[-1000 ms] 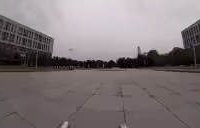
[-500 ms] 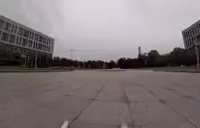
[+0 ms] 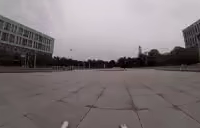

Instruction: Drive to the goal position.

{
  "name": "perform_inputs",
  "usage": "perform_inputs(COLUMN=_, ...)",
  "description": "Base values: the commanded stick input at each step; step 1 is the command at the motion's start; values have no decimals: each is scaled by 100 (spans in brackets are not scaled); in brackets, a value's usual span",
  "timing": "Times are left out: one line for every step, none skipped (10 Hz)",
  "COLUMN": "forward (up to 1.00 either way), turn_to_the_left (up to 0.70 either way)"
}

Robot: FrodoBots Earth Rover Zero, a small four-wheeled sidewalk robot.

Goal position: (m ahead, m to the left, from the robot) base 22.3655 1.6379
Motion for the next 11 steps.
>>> perform_inputs(forward=70, turn_to_the_left=0)
perform_inputs(forward=70, turn_to_the_left=0)
perform_inputs(forward=70, turn_to_the_left=0)
perform_inputs(forward=70, turn_to_the_left=0)
perform_inputs(forward=70, turn_to_the_left=0)
perform_inputs(forward=70, turn_to_the_left=0)
perform_inputs(forward=70, turn_to_the_left=0)
perform_inputs(forward=70, turn_to_the_left=0)
perform_inputs(forward=70, turn_to_the_left=0)
perform_inputs(forward=70, turn_to_the_left=-11)
perform_inputs(forward=70, turn_to_the_left=-31)
